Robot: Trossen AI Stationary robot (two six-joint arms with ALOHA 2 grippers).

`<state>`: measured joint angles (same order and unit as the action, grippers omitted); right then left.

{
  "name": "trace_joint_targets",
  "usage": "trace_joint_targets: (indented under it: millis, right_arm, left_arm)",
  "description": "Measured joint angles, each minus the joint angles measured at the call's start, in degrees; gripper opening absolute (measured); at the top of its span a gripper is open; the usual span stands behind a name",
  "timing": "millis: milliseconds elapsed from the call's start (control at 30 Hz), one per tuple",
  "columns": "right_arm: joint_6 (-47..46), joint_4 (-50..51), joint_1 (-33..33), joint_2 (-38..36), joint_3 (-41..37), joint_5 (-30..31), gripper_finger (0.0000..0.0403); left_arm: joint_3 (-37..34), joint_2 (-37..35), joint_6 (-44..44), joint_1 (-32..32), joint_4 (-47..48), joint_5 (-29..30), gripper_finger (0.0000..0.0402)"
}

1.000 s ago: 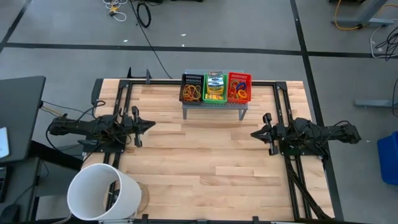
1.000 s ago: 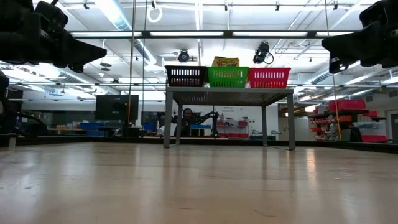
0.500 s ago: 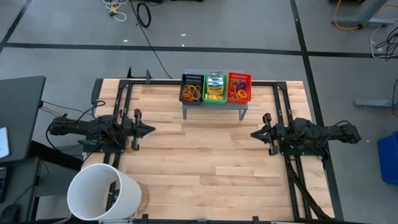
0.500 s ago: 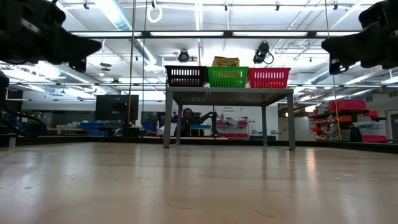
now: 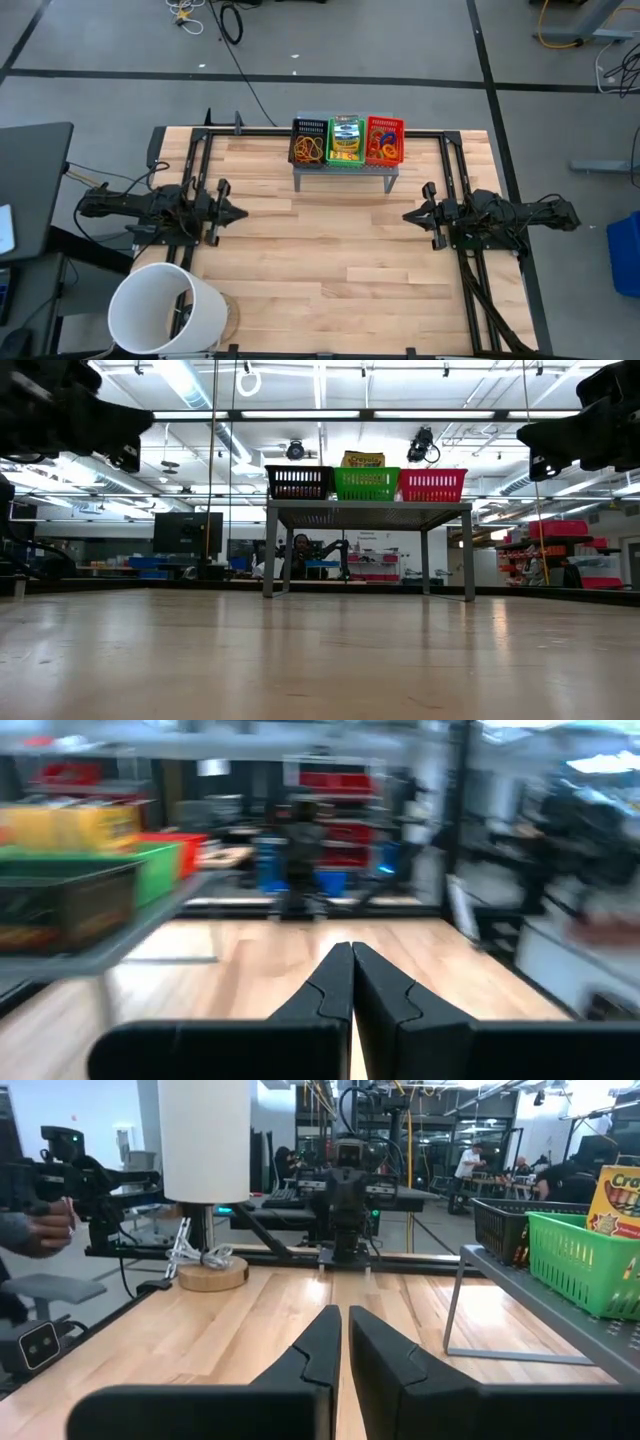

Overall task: Pick & Place Office Desk Supplies
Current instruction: Return to Home Position

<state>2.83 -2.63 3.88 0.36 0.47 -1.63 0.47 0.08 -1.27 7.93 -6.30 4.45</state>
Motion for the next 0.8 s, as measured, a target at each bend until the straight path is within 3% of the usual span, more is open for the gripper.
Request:
trace_joint_targets:
  millis: [100, 233, 800]
  right_arm:
    - [0.0, 0.0, 0.0, 0.0, 0.0, 0.0, 0.0034]
    - [0.0, 0.0, 0.0, 0.0, 0.0, 0.0, 0.0034]
    - [0.0, 0.0, 0.0, 0.0, 0.0, 0.0, 0.0034]
  left_arm:
    - [0.0, 0.0, 2.7, 0.0, -0.1, 7.1, 0.0005]
    - [0.0, 0.0, 2.7, 0.0, 0.1, 11.5, 0.0005]
    - [0.0, 0.0, 1.5, 0.0, 0.1, 12.1, 0.0005]
